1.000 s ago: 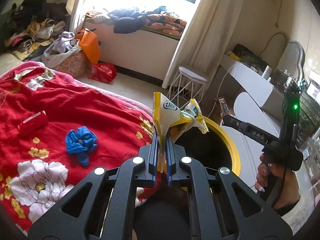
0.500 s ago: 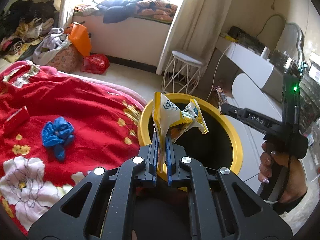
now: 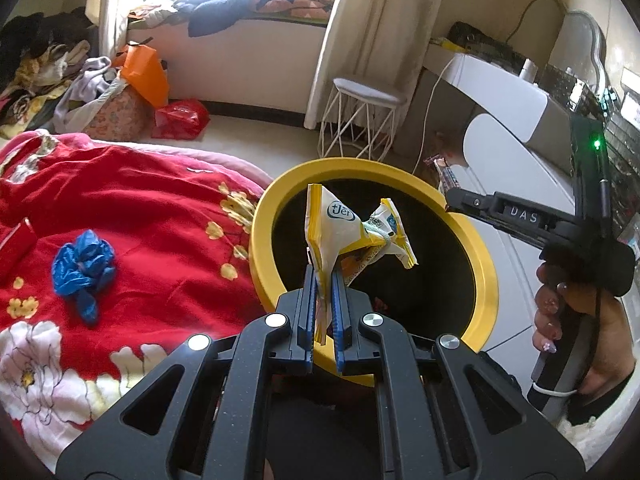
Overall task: Collect trash
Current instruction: 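Carry the Snickers bar and yellow wrapper over the yellow-rimmed bin with both tools, then open both tools to drop the wrappers into the bin, then move both tools back over the blue bag and red can on the bedspread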
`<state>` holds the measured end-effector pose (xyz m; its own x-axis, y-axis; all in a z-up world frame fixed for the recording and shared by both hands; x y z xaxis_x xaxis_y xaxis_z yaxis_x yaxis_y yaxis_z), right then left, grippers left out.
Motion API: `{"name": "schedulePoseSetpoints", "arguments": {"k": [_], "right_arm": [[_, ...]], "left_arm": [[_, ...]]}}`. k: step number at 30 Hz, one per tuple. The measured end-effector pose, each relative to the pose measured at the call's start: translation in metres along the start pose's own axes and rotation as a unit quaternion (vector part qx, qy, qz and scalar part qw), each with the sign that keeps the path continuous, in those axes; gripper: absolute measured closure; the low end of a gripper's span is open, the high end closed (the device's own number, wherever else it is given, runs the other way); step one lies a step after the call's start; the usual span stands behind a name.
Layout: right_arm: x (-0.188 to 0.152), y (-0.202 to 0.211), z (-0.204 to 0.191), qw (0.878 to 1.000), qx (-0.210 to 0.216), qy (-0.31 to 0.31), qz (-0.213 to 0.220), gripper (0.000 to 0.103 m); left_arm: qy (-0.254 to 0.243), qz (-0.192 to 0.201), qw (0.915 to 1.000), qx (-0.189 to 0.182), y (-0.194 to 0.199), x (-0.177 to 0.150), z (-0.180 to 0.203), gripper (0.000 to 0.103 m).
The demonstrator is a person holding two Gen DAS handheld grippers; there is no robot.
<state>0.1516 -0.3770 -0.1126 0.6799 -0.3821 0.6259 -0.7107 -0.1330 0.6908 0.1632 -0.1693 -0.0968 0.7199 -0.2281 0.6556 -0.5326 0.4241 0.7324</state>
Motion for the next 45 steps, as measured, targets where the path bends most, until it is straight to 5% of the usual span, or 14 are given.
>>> {"name": "schedulePoseSetpoints", "arguments": {"k": [15,17,19,21,25,36,45], "right_arm": [[0.000,-0.004,0.004,1.000,-0.004,-0.003,-0.006,0.082],[0.001,-0.003,0.005,1.000,-0.008,-0.004,-0.003,0.077],[0.001,0.000,0.005,1.000,-0.010,-0.005,0.002,0.067],[0.002,0.002,0.004,1.000,-0.013,-0.001,0.006,0.062],[0.003,0.009,0.001,1.000,-0.020,0.006,0.016,0.050],[0.005,0.028,-0.017,0.999,-0.017,0.020,0.033,0.036],[0.006,0.042,-0.045,0.998,-0.004,0.050,0.047,0.033]], "left_arm": [[-0.027,-0.021,0.9990,-0.027,-0.016,-0.005,0.021,0.097],[-0.025,-0.017,0.9989,-0.035,-0.014,-0.004,0.021,0.082],[-0.023,-0.011,0.9990,-0.036,-0.011,-0.002,0.021,0.053],[-0.014,-0.003,0.9989,-0.044,-0.006,-0.001,0.019,0.050],[0.002,0.017,0.9987,-0.047,0.006,0.003,0.015,0.010],[0.012,0.053,0.9985,-0.009,0.038,0.009,0.002,0.010],[0.017,0.076,0.9969,0.006,0.062,0.012,-0.013,0.010]]}}
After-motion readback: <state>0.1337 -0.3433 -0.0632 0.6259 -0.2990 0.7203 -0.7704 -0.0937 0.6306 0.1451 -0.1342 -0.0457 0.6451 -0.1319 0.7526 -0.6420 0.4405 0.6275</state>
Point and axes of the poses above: each gripper's, at about its wrist camera, not at the fingertips, and y roughly against the way its jaws point, z to its right, x to its top, the point moved 2 cm from there along -y, roughly the way its jaws point, and after that the axes turned 3 degrees about -z, right-handed, at the moved point
